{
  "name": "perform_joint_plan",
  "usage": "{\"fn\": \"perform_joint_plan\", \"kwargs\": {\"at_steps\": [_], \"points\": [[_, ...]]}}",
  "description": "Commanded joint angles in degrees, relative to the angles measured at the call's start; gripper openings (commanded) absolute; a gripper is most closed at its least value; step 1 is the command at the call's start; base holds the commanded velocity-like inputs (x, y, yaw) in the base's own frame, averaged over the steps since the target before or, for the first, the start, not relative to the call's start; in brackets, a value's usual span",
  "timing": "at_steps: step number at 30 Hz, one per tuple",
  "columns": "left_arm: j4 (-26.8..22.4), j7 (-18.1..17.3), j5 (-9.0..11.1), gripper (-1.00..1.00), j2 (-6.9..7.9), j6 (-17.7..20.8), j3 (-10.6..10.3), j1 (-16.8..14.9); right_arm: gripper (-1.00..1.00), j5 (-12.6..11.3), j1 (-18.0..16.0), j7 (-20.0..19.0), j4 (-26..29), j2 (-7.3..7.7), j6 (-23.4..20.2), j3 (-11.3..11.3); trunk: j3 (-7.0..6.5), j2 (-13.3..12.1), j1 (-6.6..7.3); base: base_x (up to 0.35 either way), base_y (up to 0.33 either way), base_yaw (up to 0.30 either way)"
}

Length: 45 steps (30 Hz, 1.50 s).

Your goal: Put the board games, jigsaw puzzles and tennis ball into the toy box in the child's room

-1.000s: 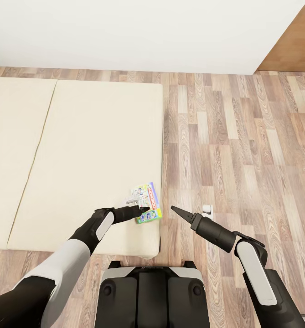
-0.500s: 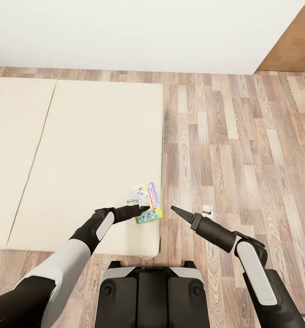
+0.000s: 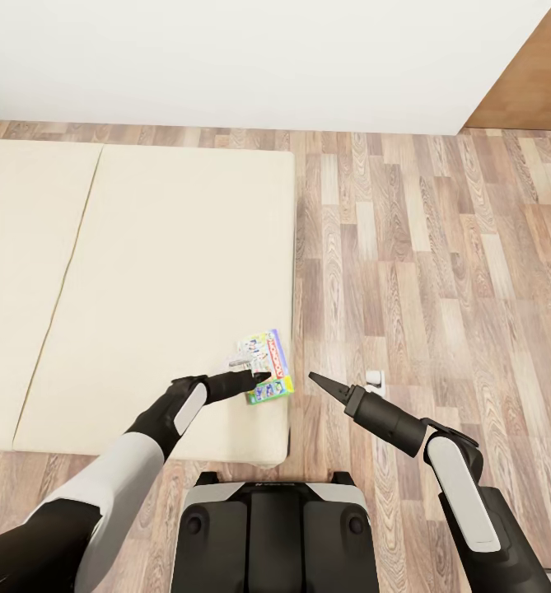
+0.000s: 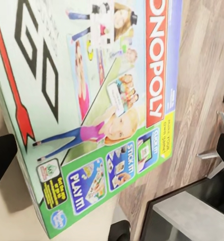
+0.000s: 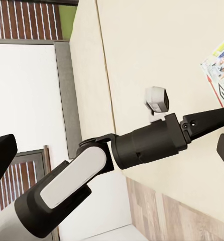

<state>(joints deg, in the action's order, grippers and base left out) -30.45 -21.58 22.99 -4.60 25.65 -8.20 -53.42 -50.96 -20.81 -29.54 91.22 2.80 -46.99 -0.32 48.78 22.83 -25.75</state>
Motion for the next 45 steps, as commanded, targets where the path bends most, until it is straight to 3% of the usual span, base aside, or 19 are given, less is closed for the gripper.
{"fn": "perform_joint_plan", "kwargs": {"at_steps": [1, 16, 45], "points": [[0.0, 0.1, 0.4, 1.00, -0.02, 0.4, -0.1, 0.0, 1.00, -0.1, 0.0, -0.1, 0.0, 0.01, -0.3, 0.0, 0.06, 0.1, -0.03, 0.000, 0.000, 0.000], [0.1, 0.8, 0.3, 1.00, -1.80, 0.6, -0.1, 0.0, 1.00, -0.1, 0.0, -0.1, 0.0, 0.01, -0.3, 0.0, 0.06, 0.1, -0.03, 0.000, 0.000, 0.000], [0.1, 1.1, 0.2, 1.00, -1.91, 0.6, -0.1, 0.0, 1.00, -0.1, 0.0, -0.1, 0.0, 0.01, -0.3, 0.0, 0.06, 0.1, -0.03, 0.000, 0.000, 0.000]]}}
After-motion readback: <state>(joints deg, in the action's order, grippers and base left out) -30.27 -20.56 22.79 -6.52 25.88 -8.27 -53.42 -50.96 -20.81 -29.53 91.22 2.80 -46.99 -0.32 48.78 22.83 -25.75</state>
